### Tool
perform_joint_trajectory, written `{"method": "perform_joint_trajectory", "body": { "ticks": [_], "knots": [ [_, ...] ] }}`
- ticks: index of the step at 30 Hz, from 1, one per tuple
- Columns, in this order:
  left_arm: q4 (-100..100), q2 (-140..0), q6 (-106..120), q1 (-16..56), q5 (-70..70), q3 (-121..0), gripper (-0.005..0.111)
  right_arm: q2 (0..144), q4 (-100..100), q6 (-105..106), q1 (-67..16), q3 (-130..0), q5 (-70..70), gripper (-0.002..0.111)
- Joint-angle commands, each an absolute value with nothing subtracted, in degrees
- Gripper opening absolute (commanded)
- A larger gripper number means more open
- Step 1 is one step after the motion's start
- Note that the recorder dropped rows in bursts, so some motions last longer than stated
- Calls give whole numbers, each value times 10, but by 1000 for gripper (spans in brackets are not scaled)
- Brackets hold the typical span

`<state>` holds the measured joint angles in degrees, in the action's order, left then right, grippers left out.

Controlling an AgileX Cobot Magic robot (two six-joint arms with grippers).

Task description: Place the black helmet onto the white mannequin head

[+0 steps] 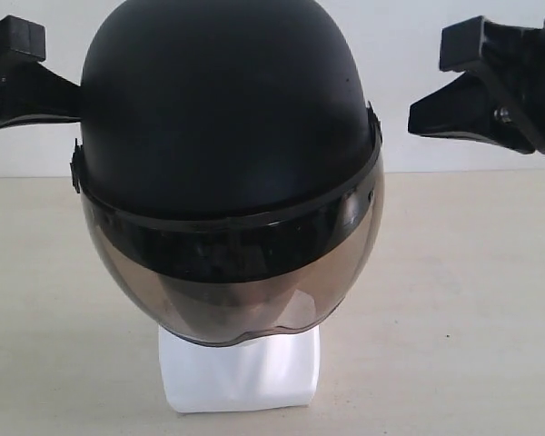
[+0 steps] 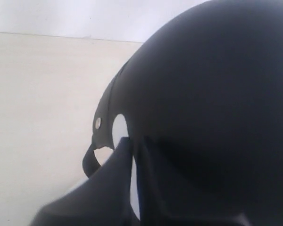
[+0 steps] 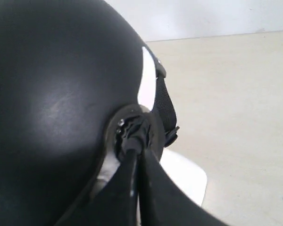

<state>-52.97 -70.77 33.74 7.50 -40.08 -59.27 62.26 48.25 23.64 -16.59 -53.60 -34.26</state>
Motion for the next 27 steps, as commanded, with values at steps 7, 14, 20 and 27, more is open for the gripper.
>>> {"method": "perform_joint_trajectory", "body": {
  "ticks": [7, 14, 20, 27],
  "knots": [
    [-354, -631, 227, 80, -478, -600, 4, 699, 462, 249, -166, -608, -337, 0],
    [-341, -626, 214, 80, -493, -591, 4, 717, 493, 251, -166, -608, -359, 0],
    [-341, -626, 214, 80, -493, -580, 4, 720, 506, 261, -166, -608, -391, 0],
    [-341, -626, 214, 80, -493, -580, 4, 720, 511, 263, -166, -608, -429, 0]
  ]
}}
